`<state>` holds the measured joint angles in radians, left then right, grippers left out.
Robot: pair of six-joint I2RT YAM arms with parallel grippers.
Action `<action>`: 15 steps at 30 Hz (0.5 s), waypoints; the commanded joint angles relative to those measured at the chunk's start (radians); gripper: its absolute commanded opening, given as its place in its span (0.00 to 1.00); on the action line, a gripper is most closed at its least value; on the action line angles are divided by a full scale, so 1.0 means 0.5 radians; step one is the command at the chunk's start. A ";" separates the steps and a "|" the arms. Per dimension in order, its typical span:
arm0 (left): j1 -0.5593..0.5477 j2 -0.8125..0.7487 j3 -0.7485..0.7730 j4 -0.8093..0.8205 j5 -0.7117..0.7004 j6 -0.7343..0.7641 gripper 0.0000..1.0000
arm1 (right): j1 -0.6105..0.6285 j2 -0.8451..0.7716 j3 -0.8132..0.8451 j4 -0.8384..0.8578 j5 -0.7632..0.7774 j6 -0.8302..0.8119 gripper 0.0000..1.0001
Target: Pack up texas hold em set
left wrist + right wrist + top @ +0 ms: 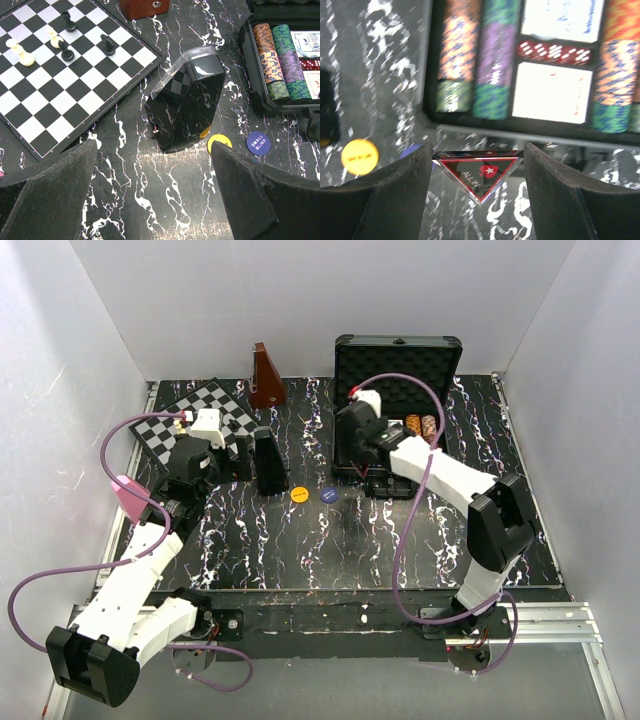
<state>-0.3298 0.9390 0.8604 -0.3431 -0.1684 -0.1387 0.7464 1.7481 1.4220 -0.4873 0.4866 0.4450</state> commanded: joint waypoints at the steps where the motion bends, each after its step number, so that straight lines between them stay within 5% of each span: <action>1: -0.003 -0.025 0.006 0.014 -0.007 0.001 0.98 | -0.259 -0.082 0.021 0.149 -0.040 -0.193 0.50; 15: -0.003 -0.010 0.006 0.011 -0.028 0.007 0.98 | -0.606 0.492 0.564 -0.044 -0.289 -0.230 0.50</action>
<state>-0.3298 0.9394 0.8604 -0.3431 -0.1699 -0.1387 0.4450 1.9385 1.6028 -0.4694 0.3717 0.3347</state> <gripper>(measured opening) 0.981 0.752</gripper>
